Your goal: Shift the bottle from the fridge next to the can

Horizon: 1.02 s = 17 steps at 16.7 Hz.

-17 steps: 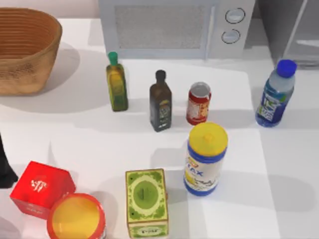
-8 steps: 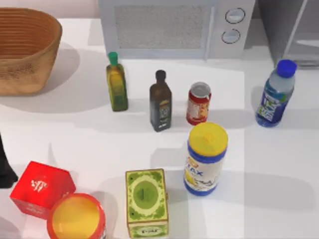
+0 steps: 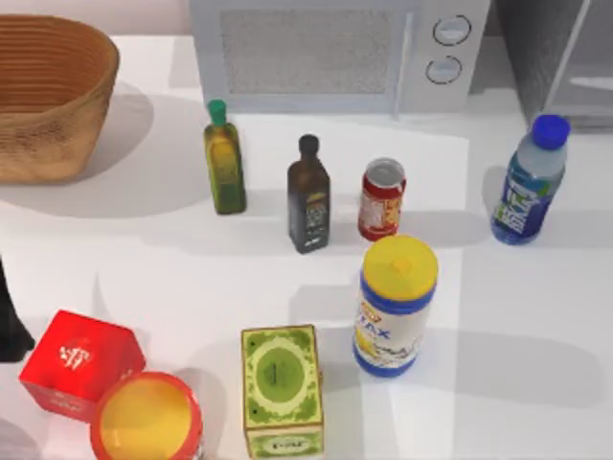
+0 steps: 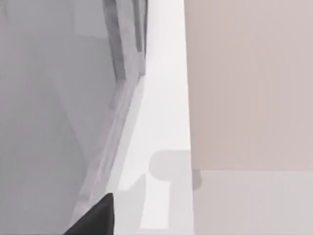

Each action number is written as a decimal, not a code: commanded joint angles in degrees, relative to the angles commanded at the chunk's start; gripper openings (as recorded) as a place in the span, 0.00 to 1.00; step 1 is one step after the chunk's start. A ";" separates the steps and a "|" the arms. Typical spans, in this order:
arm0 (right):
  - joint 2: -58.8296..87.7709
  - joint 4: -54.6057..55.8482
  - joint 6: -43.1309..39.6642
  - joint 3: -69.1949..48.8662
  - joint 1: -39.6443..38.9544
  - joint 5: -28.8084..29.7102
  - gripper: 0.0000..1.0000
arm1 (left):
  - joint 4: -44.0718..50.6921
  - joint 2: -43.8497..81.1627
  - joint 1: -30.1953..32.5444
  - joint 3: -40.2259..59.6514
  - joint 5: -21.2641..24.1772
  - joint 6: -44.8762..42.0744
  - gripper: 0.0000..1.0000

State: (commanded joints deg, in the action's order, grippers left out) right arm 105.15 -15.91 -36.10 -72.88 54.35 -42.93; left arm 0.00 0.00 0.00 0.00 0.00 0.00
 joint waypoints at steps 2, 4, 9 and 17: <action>-0.28 0.56 0.70 0.37 -0.74 0.51 1.00 | 0.00 0.00 0.00 0.00 0.00 0.00 1.00; -1.08 2.49 3.77 1.75 -3.71 3.19 1.00 | 0.00 0.00 0.00 0.00 0.00 0.00 1.00; -4.44 8.36 15.44 6.62 -16.90 16.08 1.00 | 0.00 0.00 0.00 0.00 0.00 0.00 1.00; -9.31 16.77 32.89 15.91 -48.81 38.49 1.00 | 0.00 0.00 0.00 0.00 0.00 0.00 1.00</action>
State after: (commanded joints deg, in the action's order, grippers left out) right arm 95.85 0.87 -3.20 -56.96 5.54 -4.44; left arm 0.00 0.00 0.00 0.00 0.00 0.00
